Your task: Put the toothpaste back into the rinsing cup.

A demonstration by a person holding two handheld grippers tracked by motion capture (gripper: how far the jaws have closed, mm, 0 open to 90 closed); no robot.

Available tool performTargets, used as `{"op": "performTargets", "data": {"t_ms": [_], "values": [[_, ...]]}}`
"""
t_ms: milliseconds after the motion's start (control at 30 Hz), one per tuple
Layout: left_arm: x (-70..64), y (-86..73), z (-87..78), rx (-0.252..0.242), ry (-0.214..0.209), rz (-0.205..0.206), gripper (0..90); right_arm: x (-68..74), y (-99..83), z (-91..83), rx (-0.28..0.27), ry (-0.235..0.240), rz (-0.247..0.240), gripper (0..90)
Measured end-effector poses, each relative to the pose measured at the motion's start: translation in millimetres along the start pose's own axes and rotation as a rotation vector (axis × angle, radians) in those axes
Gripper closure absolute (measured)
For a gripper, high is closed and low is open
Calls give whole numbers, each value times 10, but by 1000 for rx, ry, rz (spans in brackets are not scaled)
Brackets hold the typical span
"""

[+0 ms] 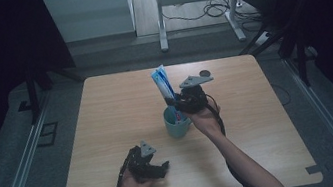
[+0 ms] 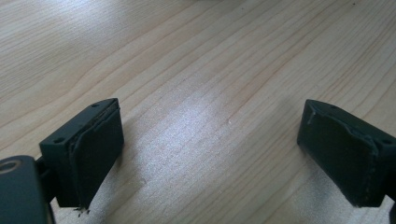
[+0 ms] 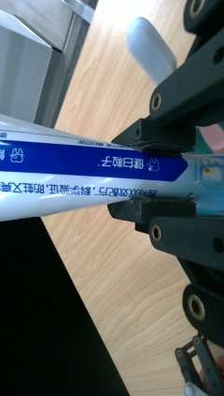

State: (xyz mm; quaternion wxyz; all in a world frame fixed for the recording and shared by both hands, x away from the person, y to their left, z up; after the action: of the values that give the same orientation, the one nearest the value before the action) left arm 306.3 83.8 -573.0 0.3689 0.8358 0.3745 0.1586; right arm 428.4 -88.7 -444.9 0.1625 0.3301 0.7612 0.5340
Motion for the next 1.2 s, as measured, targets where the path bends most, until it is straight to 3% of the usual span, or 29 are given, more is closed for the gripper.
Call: {"op": "performTargets", "data": {"t_ms": [400,833,1200], "values": [[-12,-3,0,0,-2,-14,73,-96,-243,62,26,2,55,702],[-12,-3,0,0,-2,-14,73,-72,-318,58,7,11,41,692],[-12,-3,0,0,-2,-14,73,-62,-416,67,38,27,38,668]]}}
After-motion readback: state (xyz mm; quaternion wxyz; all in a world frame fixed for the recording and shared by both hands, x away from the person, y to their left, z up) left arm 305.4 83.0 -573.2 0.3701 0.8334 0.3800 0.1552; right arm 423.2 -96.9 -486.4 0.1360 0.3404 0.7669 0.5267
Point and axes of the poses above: each handheld gripper's, and its own axes: z roughly forward along the jaws, y roughly out of its top, x roughly to its left, the point moved 4 cm from there along z, roughly forward along the jaws, and after that the axes turned 5 degrees about -x, right-handed, at the moved point
